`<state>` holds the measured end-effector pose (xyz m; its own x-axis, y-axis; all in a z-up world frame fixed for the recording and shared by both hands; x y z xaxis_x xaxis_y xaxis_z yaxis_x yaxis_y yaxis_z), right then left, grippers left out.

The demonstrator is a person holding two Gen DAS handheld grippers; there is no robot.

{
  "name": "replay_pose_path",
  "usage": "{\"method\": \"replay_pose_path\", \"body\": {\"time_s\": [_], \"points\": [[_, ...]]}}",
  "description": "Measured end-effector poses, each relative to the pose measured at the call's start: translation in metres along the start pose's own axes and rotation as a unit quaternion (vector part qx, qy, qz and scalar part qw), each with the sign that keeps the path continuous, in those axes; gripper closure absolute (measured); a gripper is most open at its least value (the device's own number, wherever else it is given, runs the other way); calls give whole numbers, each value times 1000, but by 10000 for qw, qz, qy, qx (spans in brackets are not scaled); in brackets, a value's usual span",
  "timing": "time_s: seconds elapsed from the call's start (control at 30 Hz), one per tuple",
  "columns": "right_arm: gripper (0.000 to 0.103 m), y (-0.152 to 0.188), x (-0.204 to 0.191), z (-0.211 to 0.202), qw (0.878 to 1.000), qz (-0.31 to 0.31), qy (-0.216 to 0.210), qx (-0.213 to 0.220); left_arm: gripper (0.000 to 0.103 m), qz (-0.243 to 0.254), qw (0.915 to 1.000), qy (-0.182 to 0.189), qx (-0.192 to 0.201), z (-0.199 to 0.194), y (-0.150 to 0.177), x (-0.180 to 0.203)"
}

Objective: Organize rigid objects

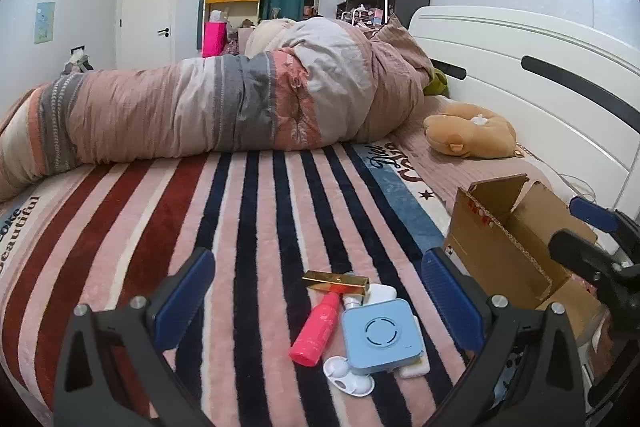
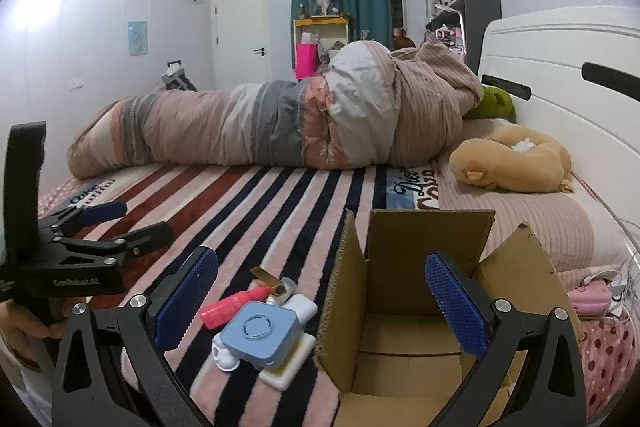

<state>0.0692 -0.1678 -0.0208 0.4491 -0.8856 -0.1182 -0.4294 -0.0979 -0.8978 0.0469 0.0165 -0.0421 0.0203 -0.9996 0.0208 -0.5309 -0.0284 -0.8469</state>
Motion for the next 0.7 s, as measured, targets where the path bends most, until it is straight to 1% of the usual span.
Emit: {"method": "replay_pose_path", "body": {"time_s": [0.07,0.2,0.3,0.7], "points": [[0,-2,-4,-2,10000,6,-68,2,0,-18,10000,0,-11,-1,1,-2],[0,-2,-10,-6,10000,-83,-29,15,0,-17,10000,-47,-46,-1,4,-5],[0,-1,-12,-7,9999,-59,-86,-21,0,-15,9999,-61,-79,-1,6,-5],[0,4,-13,-6,9999,-16,-11,-107,0,-51,9999,-130,-73,-4,9,-11]]}}
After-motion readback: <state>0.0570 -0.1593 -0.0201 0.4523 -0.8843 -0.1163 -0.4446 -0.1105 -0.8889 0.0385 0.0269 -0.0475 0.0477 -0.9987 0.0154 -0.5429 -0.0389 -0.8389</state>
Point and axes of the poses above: each gripper's, at about its wrist camera, not at the fingertips, and z roughly the way its jaws point, x to its right, y to its underside, the point moved 8 cm from there along z, roughly the way its jaws point, and after that the axes turned 5 degrees about z, right-handed, at the moved point
